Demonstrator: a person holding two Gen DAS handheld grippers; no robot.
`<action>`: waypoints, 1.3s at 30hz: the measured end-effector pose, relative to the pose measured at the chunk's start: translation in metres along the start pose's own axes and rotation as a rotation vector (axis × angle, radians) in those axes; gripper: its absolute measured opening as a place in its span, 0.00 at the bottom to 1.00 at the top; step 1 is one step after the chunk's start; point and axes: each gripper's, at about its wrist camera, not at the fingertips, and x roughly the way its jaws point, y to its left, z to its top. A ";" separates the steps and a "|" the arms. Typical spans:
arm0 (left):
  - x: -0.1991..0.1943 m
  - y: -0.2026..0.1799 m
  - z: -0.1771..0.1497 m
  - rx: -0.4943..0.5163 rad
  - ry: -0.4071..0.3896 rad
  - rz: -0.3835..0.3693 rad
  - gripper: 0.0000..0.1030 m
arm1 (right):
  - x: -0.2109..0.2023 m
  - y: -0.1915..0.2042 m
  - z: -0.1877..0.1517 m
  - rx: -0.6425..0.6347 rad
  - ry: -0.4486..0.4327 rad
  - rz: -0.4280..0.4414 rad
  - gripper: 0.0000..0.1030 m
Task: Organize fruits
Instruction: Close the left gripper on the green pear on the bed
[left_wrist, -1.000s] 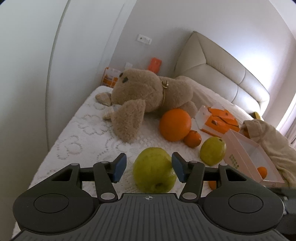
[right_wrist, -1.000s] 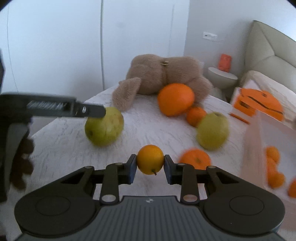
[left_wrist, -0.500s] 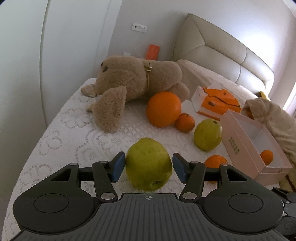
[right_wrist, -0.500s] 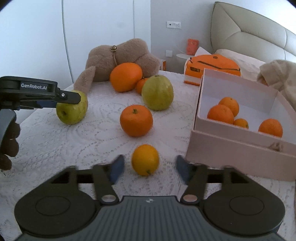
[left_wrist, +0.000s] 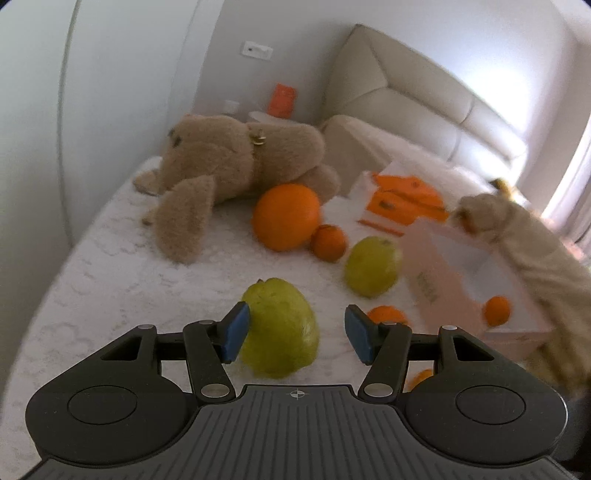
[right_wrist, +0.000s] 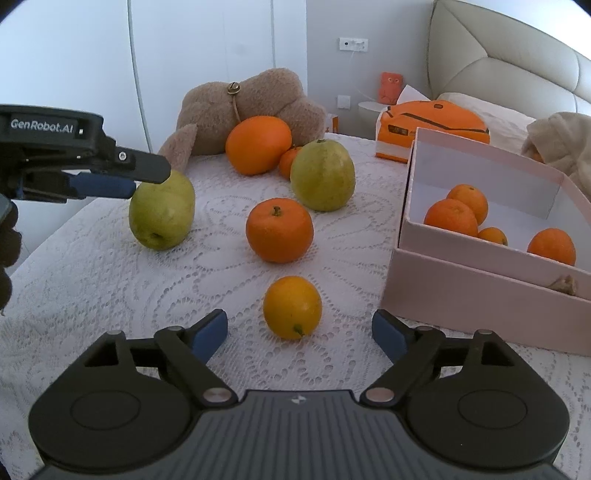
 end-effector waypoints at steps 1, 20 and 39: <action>0.002 -0.001 -0.001 0.014 0.000 0.033 0.60 | 0.000 0.000 0.000 -0.001 0.000 -0.001 0.85; 0.015 0.015 0.003 -0.042 -0.006 0.041 0.62 | 0.001 0.001 0.000 0.000 0.002 -0.003 0.87; 0.060 -0.003 0.022 0.005 0.079 0.048 0.66 | 0.002 0.001 0.001 0.000 0.005 -0.002 0.88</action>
